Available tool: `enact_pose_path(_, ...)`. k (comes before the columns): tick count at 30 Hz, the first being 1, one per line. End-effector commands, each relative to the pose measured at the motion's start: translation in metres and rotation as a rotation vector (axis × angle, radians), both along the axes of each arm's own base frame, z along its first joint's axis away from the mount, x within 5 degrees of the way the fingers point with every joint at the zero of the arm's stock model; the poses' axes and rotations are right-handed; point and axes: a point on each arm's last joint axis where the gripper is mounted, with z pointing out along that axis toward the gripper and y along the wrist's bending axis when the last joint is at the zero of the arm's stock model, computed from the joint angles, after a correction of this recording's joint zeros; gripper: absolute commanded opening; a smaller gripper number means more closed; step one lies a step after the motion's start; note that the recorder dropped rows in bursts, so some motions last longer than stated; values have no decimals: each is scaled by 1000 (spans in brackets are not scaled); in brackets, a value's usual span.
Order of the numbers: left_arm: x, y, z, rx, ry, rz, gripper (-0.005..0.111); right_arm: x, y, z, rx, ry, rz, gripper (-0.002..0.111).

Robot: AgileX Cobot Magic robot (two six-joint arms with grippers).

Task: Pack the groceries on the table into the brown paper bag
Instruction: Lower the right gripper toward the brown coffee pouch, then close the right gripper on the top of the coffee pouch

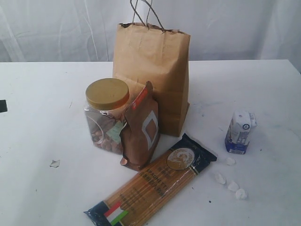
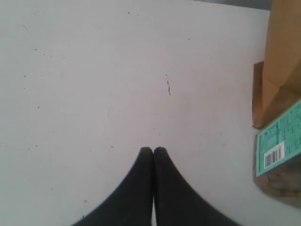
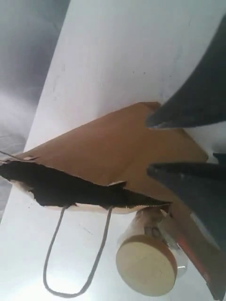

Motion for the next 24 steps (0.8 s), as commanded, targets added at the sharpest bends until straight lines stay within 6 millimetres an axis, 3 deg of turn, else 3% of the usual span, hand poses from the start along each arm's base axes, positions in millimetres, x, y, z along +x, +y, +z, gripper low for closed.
enact_pose_path(1,2,4,-7,30,25,34,0,-24,-11,7,-69,39,-139,11)
enact_pose_path(4,-2,23,-3,27,43,280,0,-46,-12,-3,-73,99,-145,0)
enact_pose_path(6,-12,39,4,54,51,491,0,-67,-5,-16,-75,157,-124,0)
enact_pose_path(8,-26,49,17,129,15,589,0,-83,5,-31,-41,140,-152,0)
enact_pose_path(13,-58,39,58,140,-224,492,0,-125,40,-84,42,122,-176,0)
enact_pose_path(15,-77,34,73,128,-334,458,0,-144,59,-107,84,79,-158,0)
enact_pose_path(16,-97,33,80,154,-412,472,0,-163,78,-126,156,6,-149,0)
enact_pose_path(17,-105,35,80,176,-434,492,0,-169,86,-132,204,-39,-148,0)
enact_pose_path(18,-122,38,78,239,-477,532,0,-181,95,-148,280,-95,-157,0)
enact_pose_path(21,-141,36,55,242,-493,535,0,-193,104,-178,258,-170,-113,0)
enact_pose_path(24,-141,10,5,2,-421,310,0,-192,120,-212,93,-128,-9,0)
